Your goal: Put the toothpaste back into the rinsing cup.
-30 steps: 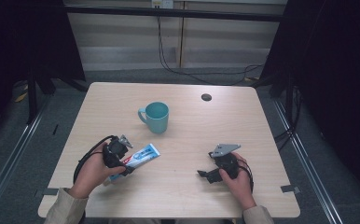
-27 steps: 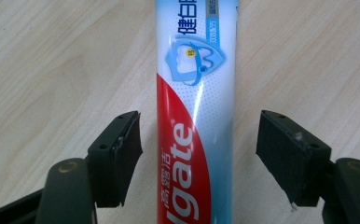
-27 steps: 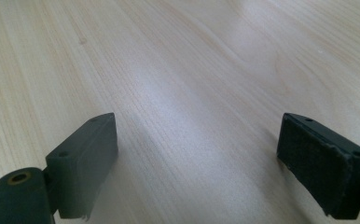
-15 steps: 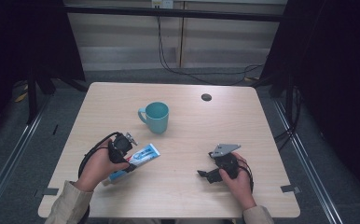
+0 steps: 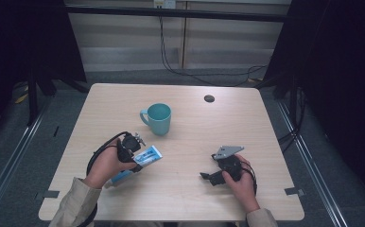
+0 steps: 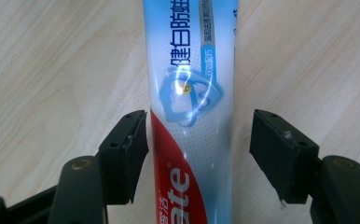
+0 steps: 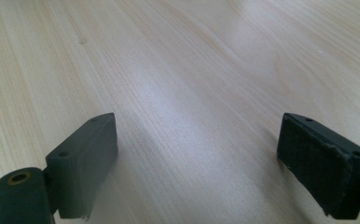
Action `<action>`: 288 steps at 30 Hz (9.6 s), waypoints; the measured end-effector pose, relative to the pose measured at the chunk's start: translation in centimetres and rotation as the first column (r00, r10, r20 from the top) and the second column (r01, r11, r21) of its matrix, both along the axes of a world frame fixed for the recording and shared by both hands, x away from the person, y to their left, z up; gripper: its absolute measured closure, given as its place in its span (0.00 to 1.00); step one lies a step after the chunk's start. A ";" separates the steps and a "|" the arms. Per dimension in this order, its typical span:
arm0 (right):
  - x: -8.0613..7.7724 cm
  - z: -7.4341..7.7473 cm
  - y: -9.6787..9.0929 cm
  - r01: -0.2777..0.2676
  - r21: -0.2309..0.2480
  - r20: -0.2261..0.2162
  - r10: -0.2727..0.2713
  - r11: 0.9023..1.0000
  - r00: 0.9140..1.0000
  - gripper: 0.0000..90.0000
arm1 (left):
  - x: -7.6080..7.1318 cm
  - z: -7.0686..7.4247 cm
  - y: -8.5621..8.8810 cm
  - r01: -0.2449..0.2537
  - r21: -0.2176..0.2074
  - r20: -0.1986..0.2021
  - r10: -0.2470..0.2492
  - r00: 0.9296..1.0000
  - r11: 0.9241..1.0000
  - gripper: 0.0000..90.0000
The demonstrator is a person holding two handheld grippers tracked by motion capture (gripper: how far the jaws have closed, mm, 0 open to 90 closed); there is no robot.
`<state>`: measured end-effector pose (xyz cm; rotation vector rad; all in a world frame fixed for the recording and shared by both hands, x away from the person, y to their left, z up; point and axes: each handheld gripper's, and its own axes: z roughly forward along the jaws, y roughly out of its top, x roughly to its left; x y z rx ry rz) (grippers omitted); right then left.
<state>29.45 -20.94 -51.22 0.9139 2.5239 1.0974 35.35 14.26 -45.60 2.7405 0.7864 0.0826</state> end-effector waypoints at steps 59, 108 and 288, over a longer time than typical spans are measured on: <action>0.1 0.0 0.0 0.003 0.002 -0.002 -0.003 1.000 1.000 0.13 | 1.2 0.1 -1.1 -0.083 0.094 -0.097 0.093 0.991 0.992 0.80; 0.1 0.0 0.1 0.003 0.001 -0.002 -0.003 1.000 1.000 0.13 | 0.9 5.6 2.2 -0.222 -0.378 0.046 0.258 0.965 0.899 0.81; 0.1 0.0 0.1 0.004 0.000 0.003 -0.004 1.000 1.000 0.13 | 9.4 11.6 -5.0 -0.196 -0.707 0.231 0.484 0.844 0.679 0.81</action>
